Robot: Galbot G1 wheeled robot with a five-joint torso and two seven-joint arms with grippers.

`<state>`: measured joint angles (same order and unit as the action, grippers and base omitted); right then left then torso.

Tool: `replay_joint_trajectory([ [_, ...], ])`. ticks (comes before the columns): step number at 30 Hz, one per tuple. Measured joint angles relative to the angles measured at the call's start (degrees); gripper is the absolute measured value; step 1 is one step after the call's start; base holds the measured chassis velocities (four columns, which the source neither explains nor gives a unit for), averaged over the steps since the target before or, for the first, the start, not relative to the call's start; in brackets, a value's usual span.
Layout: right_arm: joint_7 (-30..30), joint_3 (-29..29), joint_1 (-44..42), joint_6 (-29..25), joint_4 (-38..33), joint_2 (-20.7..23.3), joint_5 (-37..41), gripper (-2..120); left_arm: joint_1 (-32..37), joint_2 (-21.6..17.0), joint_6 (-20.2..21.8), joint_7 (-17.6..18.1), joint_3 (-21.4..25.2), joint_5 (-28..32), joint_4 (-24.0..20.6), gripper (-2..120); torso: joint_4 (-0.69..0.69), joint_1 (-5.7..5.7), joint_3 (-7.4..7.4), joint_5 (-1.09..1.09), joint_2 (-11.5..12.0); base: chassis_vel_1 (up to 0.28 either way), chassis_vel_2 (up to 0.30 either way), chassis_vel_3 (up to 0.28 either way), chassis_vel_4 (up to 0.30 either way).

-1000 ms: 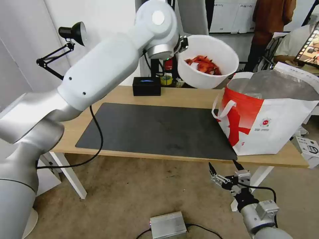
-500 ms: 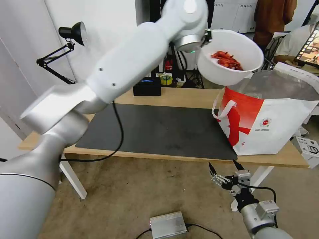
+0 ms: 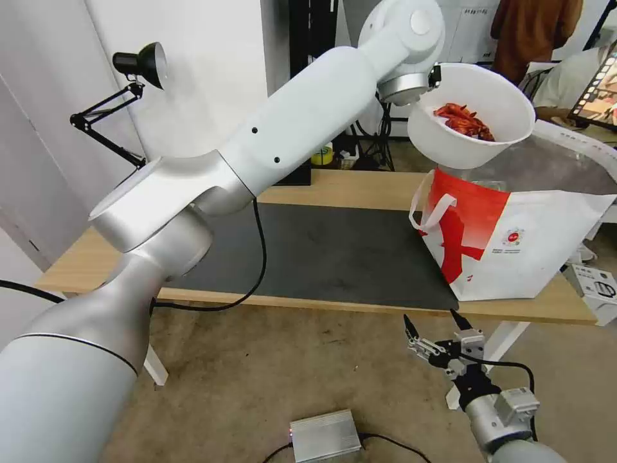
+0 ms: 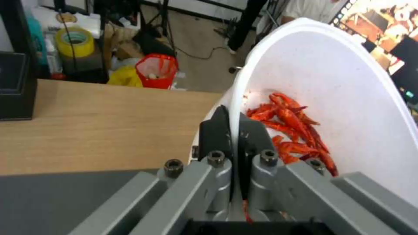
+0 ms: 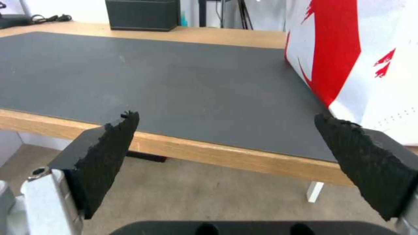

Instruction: Pick up the trash from the table and place it into the takeout bag.

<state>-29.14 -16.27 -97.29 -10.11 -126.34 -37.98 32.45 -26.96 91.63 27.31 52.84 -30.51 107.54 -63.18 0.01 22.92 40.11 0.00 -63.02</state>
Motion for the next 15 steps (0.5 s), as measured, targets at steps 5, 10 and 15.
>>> replay_joint_trajectory([
  [5,0.0,0.0,0.0,0.0,0.0,0.0,0.0,100,0.9,-0.1,-0.1,-4.2,-1.9,-4.2,-0.4,0,0.0,0.0,0.0,0.0,0.0,0.0,0.0,0.0,0.0],
  [10,0.0,0.0,0.0,0.0,0.0,0.0,0.0,100,1.6,-0.1,-1.4,-8.3,-3.3,-7.6,-1.0,0,-0.01,0.0,0.0,0.0,0.0,0.0,0.0,0.0,0.0],
  [15,0.0,0.0,0.0,0.0,0.0,0.0,0.0,100,2.0,-0.2,-2.9,-12.8,-5.0,-12.2,-1.1,0,-0.01,0.0,-0.01,0.0,0.0,0.0,0.0,0.0,0.0],
])
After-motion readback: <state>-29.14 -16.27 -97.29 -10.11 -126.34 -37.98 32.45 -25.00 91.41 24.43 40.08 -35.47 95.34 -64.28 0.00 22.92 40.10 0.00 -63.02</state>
